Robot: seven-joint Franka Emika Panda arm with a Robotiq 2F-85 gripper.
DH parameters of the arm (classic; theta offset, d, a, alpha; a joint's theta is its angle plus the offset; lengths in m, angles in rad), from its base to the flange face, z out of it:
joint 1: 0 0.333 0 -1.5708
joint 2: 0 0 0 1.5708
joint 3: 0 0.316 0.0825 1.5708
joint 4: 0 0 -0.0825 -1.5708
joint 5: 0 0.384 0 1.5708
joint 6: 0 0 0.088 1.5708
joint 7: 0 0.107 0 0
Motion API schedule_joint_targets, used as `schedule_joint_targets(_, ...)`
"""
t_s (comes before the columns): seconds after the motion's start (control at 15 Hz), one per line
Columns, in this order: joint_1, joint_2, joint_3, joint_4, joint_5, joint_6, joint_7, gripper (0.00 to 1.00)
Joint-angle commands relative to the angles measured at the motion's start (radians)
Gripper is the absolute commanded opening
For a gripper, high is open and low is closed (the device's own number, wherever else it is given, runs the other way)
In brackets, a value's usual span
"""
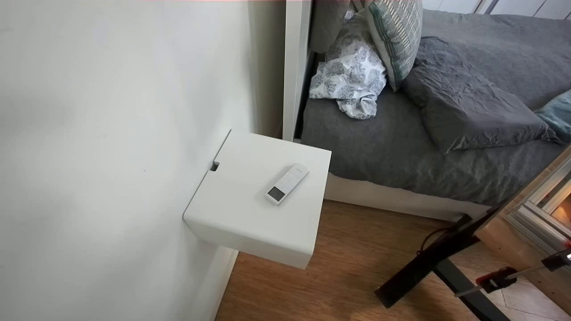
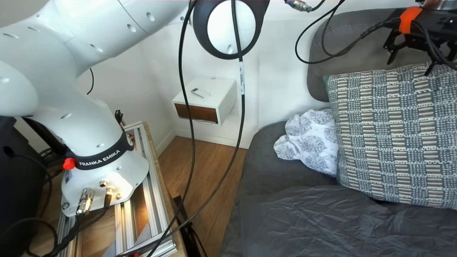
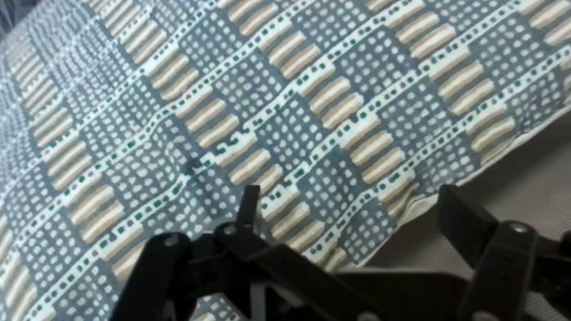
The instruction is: Move the pillow in the middle to the right a bit
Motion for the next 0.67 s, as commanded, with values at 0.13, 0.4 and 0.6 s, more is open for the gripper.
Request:
schedule_joint_targets(0.13, 0.037, -0.065, -0.071, -0.028, -0.066, -0.124, 0.134, 1.00)
schedule_joint_targets(0.4, 0.029, -0.049, -0.052, -0.015, -0.051, -0.102, 0.102, 1.00)
schedule_joint_targets(0.6, 0.029, -0.048, -0.052, -0.017, -0.051, -0.102, 0.102, 1.00)
